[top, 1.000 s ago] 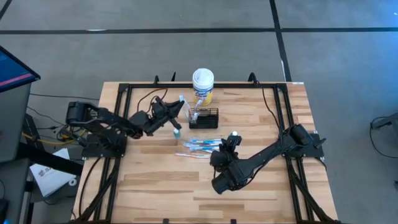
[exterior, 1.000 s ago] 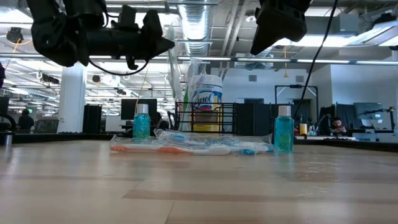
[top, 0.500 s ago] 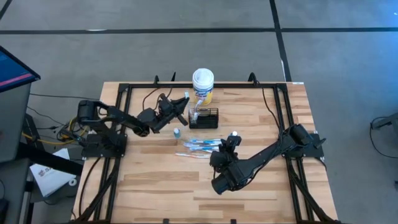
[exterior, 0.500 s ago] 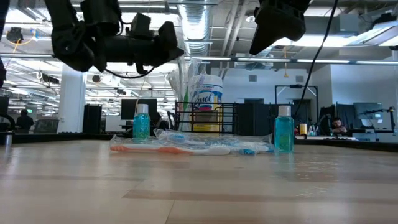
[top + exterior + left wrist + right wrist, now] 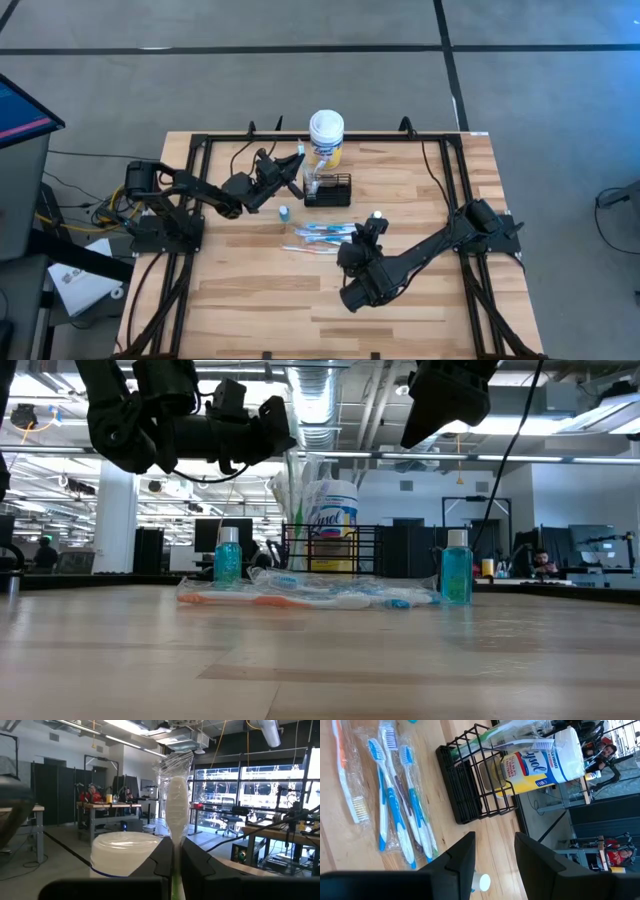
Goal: Pick & Place toothbrushing station
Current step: Put the green toothbrush into the black wire organizer
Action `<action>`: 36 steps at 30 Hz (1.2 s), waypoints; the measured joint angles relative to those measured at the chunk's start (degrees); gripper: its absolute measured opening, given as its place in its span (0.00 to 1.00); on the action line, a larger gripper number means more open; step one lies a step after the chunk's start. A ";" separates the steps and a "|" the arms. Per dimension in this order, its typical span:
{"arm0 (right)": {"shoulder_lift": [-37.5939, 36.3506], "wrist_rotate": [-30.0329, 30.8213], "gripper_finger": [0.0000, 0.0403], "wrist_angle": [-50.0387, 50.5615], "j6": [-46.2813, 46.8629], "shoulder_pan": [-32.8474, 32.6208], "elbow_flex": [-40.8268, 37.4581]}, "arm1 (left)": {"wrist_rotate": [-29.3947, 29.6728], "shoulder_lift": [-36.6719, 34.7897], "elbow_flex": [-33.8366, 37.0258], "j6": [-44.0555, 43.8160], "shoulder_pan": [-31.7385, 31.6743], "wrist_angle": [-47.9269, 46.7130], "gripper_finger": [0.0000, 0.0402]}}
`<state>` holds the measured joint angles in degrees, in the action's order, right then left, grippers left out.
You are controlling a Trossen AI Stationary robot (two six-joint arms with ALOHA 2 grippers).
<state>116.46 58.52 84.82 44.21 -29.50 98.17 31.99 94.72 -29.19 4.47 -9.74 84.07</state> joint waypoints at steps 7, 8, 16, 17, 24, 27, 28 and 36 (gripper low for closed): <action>0.00 0.02 0.31 -0.11 0.00 0.02 0.00 | -0.02 2.78 -0.04 -0.48 0.01 -0.22 0.02; 0.00 0.02 0.31 -0.21 0.00 0.00 0.00 | -0.02 3.43 -0.04 -0.99 -0.04 0.06 0.02; 0.00 0.02 0.31 -0.24 0.00 0.04 0.00 | 0.00 5.22 -0.04 -1.88 0.33 0.65 0.02; 0.00 0.02 0.31 -0.24 0.00 0.04 0.00 | -0.01 5.22 -0.04 -1.88 0.33 0.68 0.02; 0.00 0.02 0.31 -0.32 0.00 0.04 0.00 | 0.00 5.22 -0.04 -1.90 1.05 0.48 0.02; 0.00 0.00 0.31 -0.44 0.00 0.04 -0.02 | 0.72 5.22 -0.04 -1.90 1.60 -0.04 0.02; 0.00 0.00 0.31 -0.46 0.00 0.04 -0.02 | 1.24 5.22 -0.04 -1.92 1.73 -0.86 0.02; 0.00 -0.02 0.31 -0.83 0.00 0.04 -0.02 | 2.32 5.88 0.04 -2.32 2.12 -1.87 0.02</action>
<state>116.46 58.50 83.99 44.21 -29.45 98.15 34.31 100.60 -29.15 2.15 -7.62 82.19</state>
